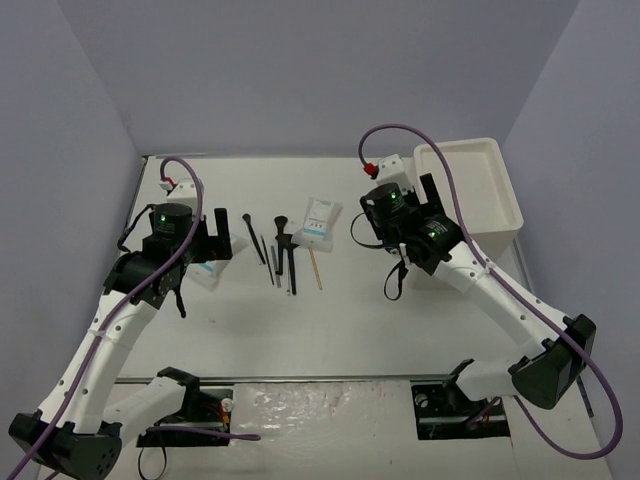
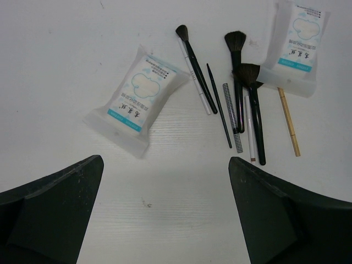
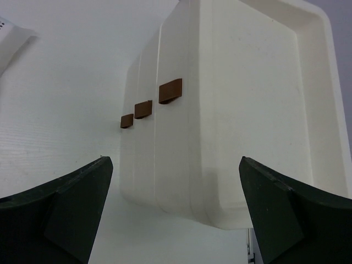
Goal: Organize the makeup
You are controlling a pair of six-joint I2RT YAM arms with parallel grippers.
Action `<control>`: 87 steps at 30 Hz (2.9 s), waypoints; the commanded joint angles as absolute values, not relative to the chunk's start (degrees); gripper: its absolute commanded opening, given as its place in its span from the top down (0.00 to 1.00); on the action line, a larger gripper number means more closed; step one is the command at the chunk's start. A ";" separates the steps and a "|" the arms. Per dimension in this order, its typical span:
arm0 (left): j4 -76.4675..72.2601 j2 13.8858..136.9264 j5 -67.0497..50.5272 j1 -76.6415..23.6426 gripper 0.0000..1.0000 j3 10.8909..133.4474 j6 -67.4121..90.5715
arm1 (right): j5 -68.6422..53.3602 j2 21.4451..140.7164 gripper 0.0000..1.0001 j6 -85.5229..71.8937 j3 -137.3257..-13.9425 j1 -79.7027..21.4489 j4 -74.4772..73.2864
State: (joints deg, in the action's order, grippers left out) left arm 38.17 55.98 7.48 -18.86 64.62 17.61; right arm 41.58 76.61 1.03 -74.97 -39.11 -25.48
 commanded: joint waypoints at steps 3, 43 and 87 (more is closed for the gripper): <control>37.55 57.31 11.71 -16.97 0.03 69.16 16.12 | 57.54 85.16 0.05 3.46 -78.31 -44.55 -23.55; 32.08 53.70 10.29 -7.73 0.03 58.10 17.58 | 72.59 117.78 0.37 25.31 -80.00 -36.66 -2.47; 31.95 53.44 8.96 -6.77 0.03 57.92 17.67 | 78.74 116.40 0.96 24.61 -76.51 -36.88 -1.41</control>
State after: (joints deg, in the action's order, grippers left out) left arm 35.22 54.48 8.99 -7.35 57.01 17.04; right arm 75.94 119.22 25.01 -76.36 -36.72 -1.93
